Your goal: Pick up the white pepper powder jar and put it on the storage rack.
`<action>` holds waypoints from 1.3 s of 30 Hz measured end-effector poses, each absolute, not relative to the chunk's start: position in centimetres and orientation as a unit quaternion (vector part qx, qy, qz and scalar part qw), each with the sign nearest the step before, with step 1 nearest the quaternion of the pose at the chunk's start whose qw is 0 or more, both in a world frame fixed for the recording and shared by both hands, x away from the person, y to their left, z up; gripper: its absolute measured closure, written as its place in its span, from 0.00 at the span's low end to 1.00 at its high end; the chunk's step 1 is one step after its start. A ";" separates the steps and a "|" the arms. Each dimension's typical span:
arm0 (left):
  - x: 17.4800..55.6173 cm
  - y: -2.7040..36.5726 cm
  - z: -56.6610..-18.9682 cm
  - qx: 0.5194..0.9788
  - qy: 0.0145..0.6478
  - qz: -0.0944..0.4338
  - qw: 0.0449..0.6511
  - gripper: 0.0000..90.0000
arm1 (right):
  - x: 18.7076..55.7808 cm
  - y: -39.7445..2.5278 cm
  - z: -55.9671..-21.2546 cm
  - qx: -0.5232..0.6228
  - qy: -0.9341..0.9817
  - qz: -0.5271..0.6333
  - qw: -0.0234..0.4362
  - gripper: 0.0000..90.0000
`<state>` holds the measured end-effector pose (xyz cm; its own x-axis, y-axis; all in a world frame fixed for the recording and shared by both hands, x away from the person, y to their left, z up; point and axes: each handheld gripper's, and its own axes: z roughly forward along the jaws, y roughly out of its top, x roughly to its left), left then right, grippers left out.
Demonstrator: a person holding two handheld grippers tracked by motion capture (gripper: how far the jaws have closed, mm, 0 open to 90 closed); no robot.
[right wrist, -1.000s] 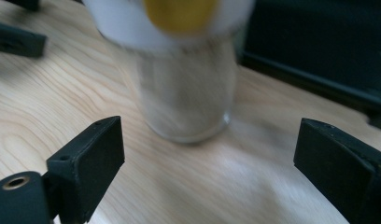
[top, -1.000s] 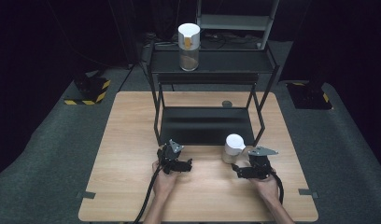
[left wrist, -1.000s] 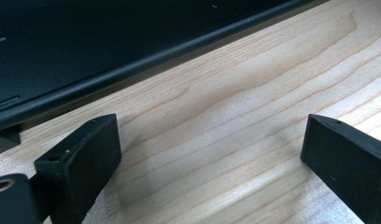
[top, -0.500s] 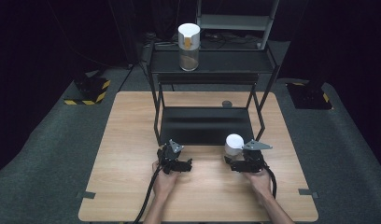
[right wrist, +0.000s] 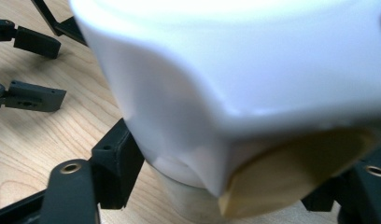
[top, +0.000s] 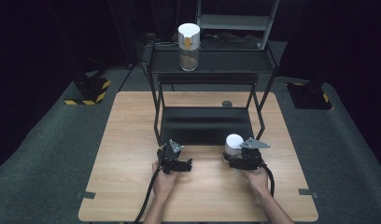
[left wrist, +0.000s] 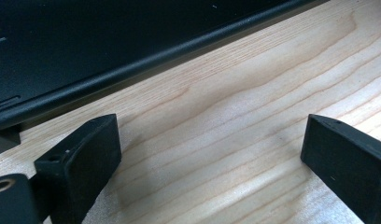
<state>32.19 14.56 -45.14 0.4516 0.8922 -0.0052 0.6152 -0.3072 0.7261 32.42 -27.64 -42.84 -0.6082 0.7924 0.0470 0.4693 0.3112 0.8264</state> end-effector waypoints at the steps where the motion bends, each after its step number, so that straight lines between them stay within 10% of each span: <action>1: 32.2 14.6 -45.1 0.782 0.482 0.205 0.338 0.06 | 32.4 -27.6 -42.9 0.399 0.788 0.429 0.189 0.32; 39: 32.2 14.6 -45.1 0.782 0.482 0.205 0.338 0.06 | 32.6 -28.9 -39.3 0.388 0.793 0.423 0.202 0.34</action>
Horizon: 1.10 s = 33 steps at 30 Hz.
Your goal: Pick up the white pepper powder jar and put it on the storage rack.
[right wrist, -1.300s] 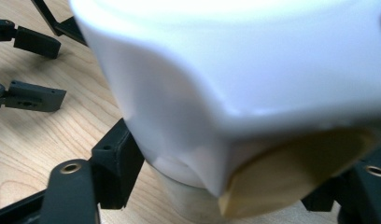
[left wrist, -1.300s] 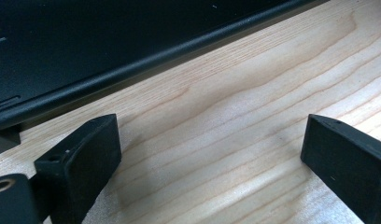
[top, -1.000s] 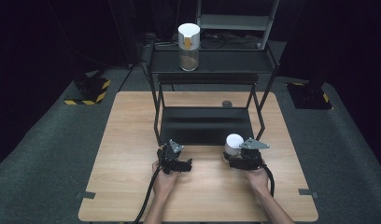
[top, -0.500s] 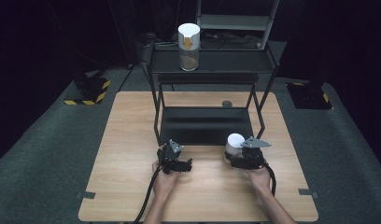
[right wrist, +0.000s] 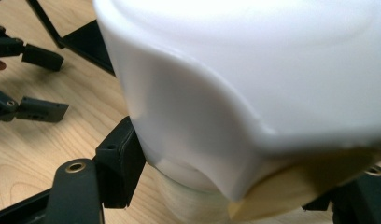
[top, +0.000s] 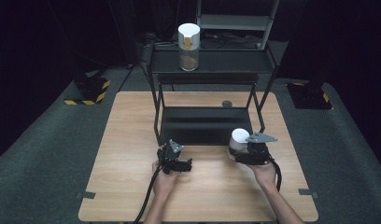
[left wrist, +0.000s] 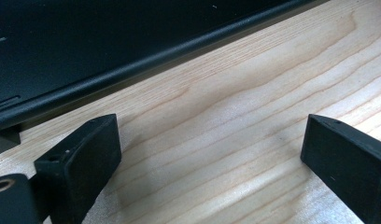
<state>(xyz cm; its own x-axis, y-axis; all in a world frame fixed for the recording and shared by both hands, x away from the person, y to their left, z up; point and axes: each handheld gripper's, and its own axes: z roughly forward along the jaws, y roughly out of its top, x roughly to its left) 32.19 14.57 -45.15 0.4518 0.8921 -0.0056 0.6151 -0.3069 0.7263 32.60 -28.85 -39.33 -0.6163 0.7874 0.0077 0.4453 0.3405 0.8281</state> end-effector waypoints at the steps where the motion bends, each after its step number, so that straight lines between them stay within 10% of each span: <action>1: 32.2 14.6 -45.1 0.782 0.482 0.205 0.338 0.06 | 32.6 -28.9 -39.2 0.389 0.792 0.423 0.203 0.34; 33: 32.2 14.5 -45.2 0.782 0.482 0.205 0.338 0.05 | 33.7 -29.5 -32.5 0.351 0.802 0.437 0.206 0.34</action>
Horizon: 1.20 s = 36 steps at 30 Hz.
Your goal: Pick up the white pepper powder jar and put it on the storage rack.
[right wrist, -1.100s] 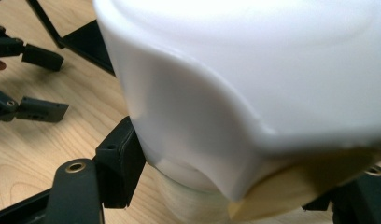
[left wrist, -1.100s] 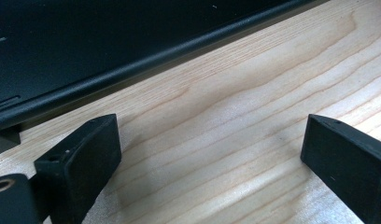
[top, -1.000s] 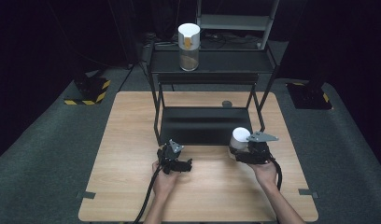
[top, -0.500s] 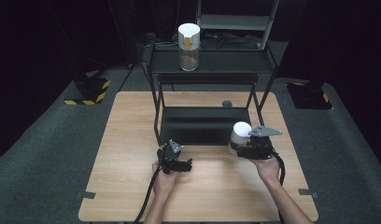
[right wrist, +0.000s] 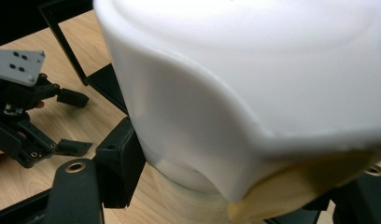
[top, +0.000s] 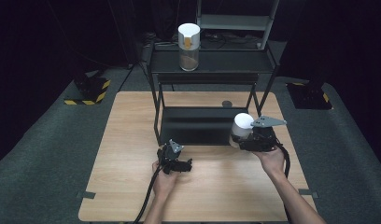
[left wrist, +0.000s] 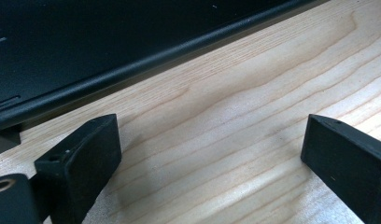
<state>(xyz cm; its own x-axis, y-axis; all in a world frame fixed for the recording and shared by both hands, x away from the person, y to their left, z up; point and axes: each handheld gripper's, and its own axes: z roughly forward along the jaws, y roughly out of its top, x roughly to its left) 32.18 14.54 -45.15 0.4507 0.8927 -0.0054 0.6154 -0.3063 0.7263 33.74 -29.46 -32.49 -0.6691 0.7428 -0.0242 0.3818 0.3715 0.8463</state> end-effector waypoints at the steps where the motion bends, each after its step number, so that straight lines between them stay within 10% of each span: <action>1: 32.2 14.5 -45.1 0.782 0.482 0.205 0.338 0.06 | 33.8 -29.5 -32.2 0.349 0.803 0.437 0.206 0.34; 36: 32.2 14.5 -45.2 0.782 0.482 0.205 0.338 0.06 | 35.4 -29.3 -21.2 0.291 0.825 0.442 0.199 0.34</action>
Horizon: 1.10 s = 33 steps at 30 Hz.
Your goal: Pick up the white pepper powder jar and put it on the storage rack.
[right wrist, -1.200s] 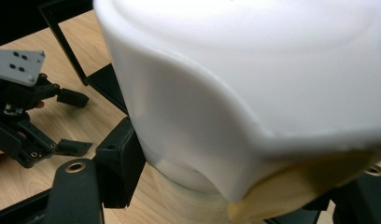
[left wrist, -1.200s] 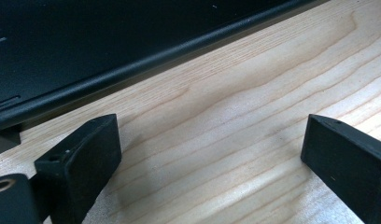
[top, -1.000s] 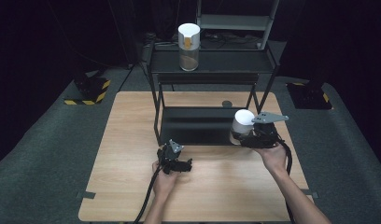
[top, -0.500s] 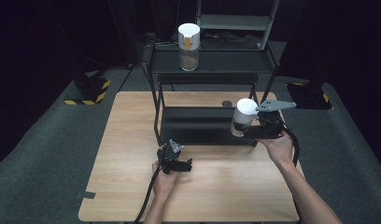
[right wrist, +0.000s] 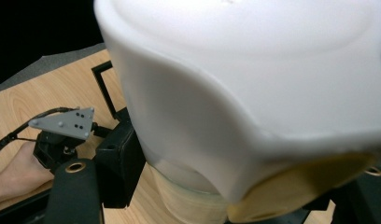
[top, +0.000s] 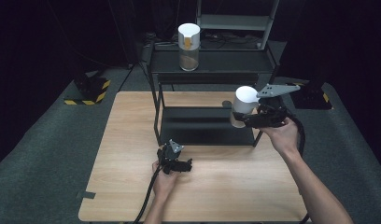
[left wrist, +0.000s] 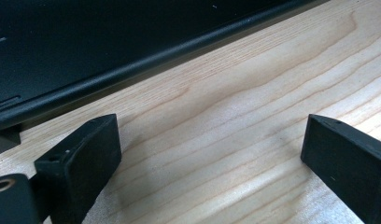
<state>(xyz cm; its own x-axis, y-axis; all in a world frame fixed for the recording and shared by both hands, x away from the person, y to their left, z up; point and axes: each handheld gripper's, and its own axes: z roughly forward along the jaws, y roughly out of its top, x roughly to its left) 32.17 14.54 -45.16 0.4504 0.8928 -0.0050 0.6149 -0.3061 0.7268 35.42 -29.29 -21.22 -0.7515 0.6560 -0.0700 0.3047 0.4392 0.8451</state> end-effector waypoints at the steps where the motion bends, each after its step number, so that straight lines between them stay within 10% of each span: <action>1: 32.2 14.5 -45.2 0.781 0.483 0.205 0.339 0.06 | 35.5 -29.3 -20.9 0.290 0.825 0.443 0.199 0.34; 33: 32.2 14.6 -45.2 0.782 0.482 0.205 0.338 0.05 | 40.6 -27.1 -10.5 0.321 0.805 0.462 0.186 0.34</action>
